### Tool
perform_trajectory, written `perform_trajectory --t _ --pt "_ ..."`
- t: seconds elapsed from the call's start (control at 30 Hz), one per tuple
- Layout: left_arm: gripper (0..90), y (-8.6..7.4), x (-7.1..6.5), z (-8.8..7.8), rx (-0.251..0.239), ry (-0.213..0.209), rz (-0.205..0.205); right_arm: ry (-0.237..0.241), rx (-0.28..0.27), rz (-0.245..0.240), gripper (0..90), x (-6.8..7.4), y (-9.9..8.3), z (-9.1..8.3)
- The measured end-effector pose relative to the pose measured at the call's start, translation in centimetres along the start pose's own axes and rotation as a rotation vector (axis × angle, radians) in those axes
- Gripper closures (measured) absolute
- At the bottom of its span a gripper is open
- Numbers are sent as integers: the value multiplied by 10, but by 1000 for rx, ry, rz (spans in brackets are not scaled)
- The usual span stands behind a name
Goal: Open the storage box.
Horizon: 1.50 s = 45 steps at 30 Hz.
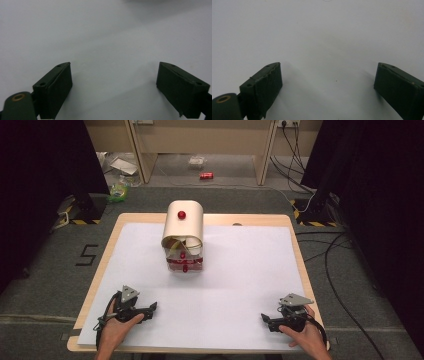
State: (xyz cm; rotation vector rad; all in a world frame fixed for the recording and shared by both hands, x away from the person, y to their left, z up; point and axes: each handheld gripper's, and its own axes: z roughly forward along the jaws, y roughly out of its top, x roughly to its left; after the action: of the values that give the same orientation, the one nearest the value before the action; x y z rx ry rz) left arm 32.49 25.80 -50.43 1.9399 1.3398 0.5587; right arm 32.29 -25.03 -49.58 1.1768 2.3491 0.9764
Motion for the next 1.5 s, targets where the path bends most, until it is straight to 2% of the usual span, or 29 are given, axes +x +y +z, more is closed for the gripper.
perform_trajectory --t 0.2,0.37,0.5,0.53,0.57,0.83,1.17,1.5 --pt "136 0 0 0 -2 5 1 -2 0 -4 84 0 0 0" --pt "157 0 1 -2 -19 26 -18 -1 0 -5 80 0 0 0" --pt "160 0 -1 -3 -31 37 -8 -1 0 -6 79 0 0 1" --pt "161 1 -2 -4 -40 33 -11 0 1 -6 78 0 0 1" --pt "163 2 -3 -4 -61 9 -35 0 1 -6 77 0 0 1" --pt "176 7 -14 -1 -83 11 -13 0 0 -7 76 0 0 1" --pt "218 16 -26 4 -141 24 -11 1 2 -8 71 0 0 1" --pt "272 22 -33 11 -167 27 -9 1 5 -8 69 0 0 1"
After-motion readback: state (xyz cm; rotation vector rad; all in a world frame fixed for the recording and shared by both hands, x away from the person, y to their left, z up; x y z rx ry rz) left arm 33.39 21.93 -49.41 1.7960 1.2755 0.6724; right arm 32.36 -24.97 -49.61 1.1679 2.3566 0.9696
